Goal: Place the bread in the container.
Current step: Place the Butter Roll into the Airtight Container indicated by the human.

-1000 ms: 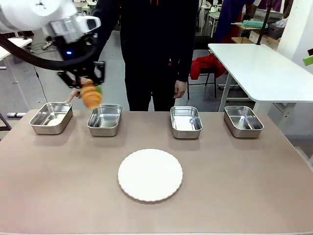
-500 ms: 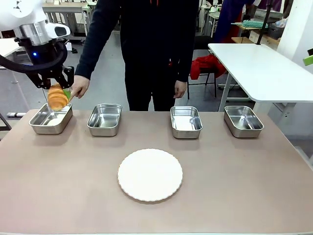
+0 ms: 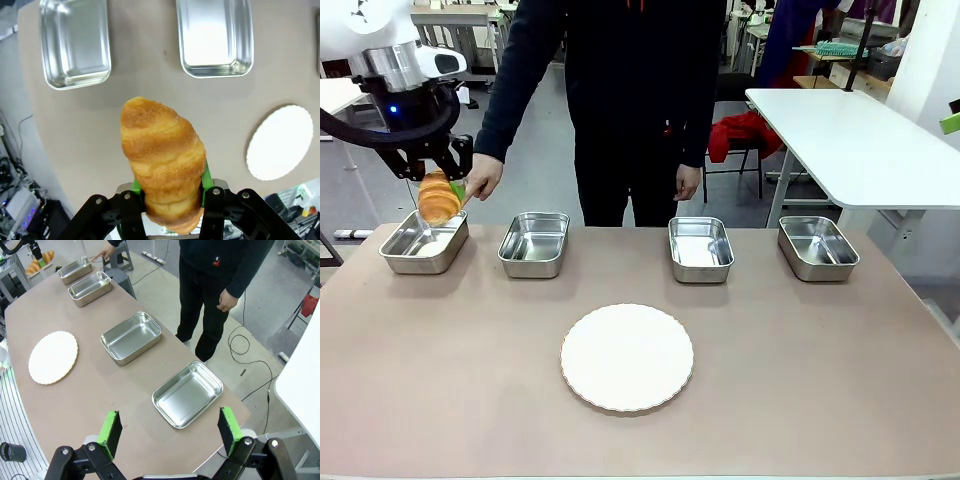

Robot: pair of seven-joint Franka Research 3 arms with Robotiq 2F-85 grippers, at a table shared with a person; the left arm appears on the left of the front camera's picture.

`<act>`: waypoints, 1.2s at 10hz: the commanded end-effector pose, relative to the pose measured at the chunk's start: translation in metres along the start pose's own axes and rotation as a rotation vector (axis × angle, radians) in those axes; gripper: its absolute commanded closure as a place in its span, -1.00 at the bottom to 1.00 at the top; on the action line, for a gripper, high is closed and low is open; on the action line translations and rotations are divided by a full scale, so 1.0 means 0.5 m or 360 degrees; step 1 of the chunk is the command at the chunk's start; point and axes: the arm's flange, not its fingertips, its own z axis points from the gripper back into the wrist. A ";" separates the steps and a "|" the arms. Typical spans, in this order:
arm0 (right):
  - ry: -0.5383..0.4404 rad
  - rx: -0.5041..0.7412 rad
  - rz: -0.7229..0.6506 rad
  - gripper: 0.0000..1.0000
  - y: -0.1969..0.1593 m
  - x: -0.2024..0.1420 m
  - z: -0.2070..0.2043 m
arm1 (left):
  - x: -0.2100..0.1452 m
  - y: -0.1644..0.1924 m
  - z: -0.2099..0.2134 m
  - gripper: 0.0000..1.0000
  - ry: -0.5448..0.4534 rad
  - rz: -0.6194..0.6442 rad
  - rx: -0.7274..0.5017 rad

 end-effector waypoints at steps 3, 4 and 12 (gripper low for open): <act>-0.0032 0.0003 0.0008 -1.00 0.001 0.003 0.003 | 0.168 0.156 -0.031 0.10 0.0216 0.0011 -0.0073; -0.0032 0.0003 0.0008 -1.00 0.001 0.003 0.003 | 0.194 0.194 -0.056 0.10 0.0297 -0.0039 -0.0039; -0.0032 0.0003 0.0008 -1.00 0.001 0.003 0.003 | 0.300 0.343 -0.256 0.10 0.0209 -0.0255 -0.0186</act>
